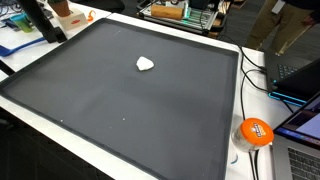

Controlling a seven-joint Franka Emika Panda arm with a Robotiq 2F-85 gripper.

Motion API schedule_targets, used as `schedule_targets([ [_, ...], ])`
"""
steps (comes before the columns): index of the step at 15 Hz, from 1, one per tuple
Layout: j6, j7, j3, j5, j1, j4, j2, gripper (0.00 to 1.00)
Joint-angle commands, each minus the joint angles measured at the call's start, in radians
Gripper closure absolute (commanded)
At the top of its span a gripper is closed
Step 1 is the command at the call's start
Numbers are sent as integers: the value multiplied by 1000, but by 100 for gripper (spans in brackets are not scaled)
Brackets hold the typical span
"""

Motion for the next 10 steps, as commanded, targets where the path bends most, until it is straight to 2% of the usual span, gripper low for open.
schedule_targets([
  [1, 50, -24, -28, 0, 52, 134, -7, 78],
  [2, 30, -48, -8, -1, 22, 157, 28, 78],
  [4, 25, -185, -16, -3, 57, 151, -48, 78],
  [5, 26, -134, 78, -3, -85, 236, 73, 78],
  [7, 28, -59, 148, -4, -150, 277, 40, 78],
  [10, 16, -4, 273, -10, -311, 352, 53, 78],
])
